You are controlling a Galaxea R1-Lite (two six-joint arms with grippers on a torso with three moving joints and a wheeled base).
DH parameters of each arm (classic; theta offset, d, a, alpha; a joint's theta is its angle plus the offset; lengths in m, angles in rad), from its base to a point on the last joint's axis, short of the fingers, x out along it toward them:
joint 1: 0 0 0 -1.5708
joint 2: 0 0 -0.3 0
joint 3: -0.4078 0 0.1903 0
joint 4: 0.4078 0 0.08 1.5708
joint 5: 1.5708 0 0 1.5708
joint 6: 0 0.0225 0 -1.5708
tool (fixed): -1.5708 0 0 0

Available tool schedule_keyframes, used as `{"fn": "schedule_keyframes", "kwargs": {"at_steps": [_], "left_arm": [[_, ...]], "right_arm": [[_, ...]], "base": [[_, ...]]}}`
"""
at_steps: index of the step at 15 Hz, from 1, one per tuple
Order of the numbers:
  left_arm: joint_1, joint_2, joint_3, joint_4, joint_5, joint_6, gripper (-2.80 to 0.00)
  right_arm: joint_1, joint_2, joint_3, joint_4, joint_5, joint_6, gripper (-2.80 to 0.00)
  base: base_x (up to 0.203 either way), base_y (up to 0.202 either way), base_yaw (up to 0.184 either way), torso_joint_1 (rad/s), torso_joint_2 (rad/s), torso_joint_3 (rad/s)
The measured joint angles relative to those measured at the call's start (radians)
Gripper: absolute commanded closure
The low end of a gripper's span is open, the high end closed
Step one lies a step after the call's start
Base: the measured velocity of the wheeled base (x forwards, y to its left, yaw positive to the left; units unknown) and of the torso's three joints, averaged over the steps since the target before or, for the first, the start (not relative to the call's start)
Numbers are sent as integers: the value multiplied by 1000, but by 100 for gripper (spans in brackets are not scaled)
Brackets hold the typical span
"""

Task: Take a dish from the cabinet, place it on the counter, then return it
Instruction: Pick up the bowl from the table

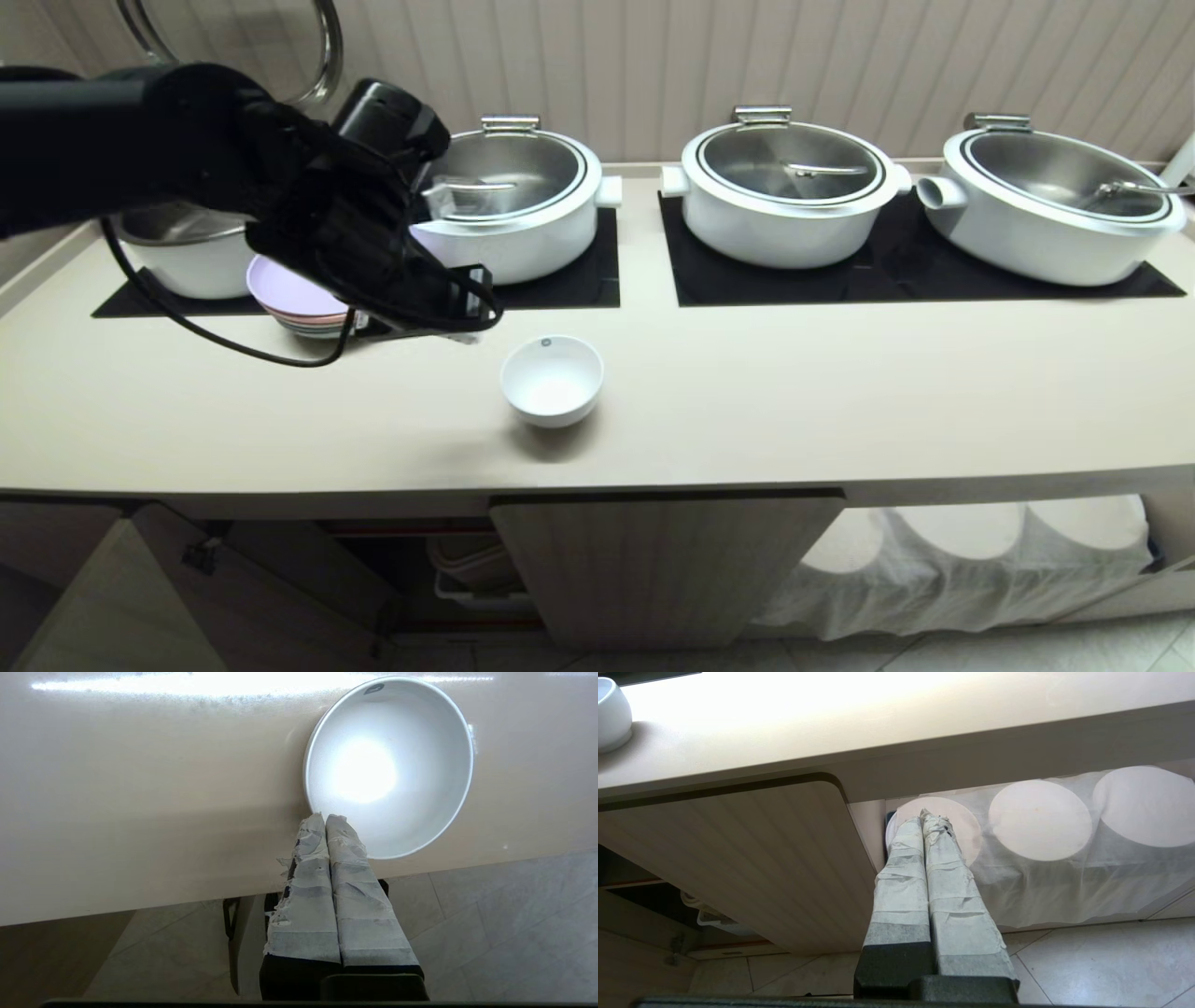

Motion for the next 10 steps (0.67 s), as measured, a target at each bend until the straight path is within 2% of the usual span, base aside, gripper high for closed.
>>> {"fn": "schedule_keyframes", "kwargs": {"at_steps": [5,6,10], "left_arm": [[-24,90,-91,6,28,-55,0],[-27,98,-95,7,30,-60,-280],[-30,114,-98,1,30,-96,-280]], "right_arm": [[0,0,0,0,0,0,0],[0,0,0,0,0,0,0],[0,0,0,0,0,0,0]], "base": [[0,0,0,0,0,0],[0,0,0,0,0,0],[0,0,0,0,0,0]]}}
